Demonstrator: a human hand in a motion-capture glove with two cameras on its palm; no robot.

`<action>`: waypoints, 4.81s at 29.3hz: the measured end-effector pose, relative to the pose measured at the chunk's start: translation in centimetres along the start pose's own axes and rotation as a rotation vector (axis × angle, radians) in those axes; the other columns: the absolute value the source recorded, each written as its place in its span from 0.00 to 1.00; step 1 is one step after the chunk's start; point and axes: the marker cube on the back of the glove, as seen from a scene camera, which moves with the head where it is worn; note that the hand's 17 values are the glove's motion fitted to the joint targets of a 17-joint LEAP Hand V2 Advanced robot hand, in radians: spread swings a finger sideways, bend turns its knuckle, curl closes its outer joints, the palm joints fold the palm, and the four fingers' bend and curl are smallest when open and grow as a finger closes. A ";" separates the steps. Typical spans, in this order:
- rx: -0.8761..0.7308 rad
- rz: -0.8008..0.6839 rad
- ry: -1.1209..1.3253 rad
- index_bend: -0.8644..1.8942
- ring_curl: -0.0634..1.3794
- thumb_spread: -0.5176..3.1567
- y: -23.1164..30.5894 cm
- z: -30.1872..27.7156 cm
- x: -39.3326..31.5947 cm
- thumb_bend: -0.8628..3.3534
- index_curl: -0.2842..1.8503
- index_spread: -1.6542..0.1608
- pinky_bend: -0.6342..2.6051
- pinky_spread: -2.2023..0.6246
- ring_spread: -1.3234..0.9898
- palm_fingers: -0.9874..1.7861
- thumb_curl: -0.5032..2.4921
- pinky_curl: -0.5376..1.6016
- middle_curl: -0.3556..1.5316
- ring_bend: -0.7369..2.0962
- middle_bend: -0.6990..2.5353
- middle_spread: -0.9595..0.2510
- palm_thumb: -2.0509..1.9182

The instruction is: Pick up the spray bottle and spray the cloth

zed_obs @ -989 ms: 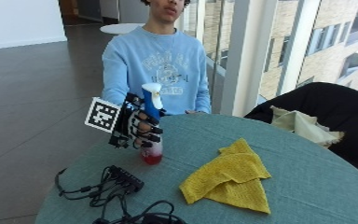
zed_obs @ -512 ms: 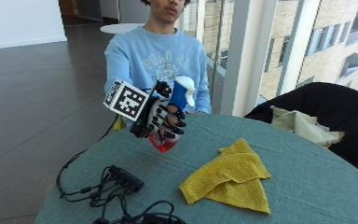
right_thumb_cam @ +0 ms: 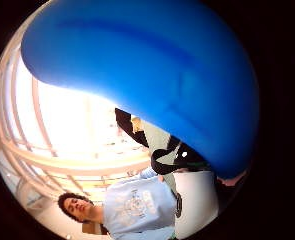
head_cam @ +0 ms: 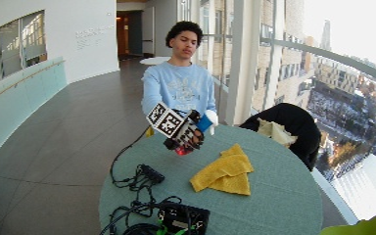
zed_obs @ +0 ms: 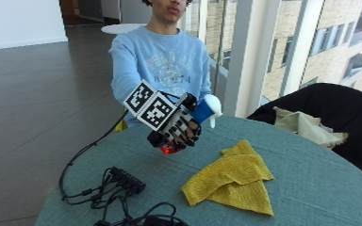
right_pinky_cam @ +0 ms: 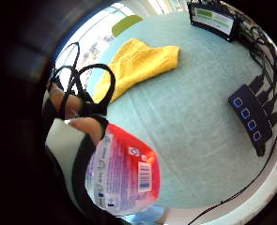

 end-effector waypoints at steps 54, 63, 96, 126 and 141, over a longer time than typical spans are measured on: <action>-0.183 0.128 -0.012 0.36 0.32 0.38 -1.2 2.0 -0.8 0.20 0.28 0.81 0.30 0.79 0.55 0.78 0.37 0.43 0.44 0.47 0.35 0.74 0.73; -0.169 0.112 -0.029 0.36 0.32 0.38 -1.1 2.4 -1.4 0.20 0.28 0.81 0.30 0.79 0.55 0.78 0.37 0.43 0.44 0.47 0.35 0.74 0.73; 0.156 -0.602 -0.430 0.36 0.31 0.39 -0.8 24.5 -22.7 0.20 0.28 0.81 0.29 0.80 0.55 0.76 0.37 0.42 0.43 0.45 0.33 0.73 0.73; 0.122 -0.580 -0.221 0.35 0.31 0.42 3.6 15.2 -15.1 0.20 0.25 0.76 0.28 0.81 0.54 0.69 0.31 0.42 0.43 0.44 0.32 0.72 0.69; 0.160 -0.453 0.203 0.36 0.29 0.43 13.4 5.8 -2.5 0.20 0.26 0.75 0.25 0.83 0.55 0.66 0.29 0.41 0.43 0.39 0.31 0.71 0.69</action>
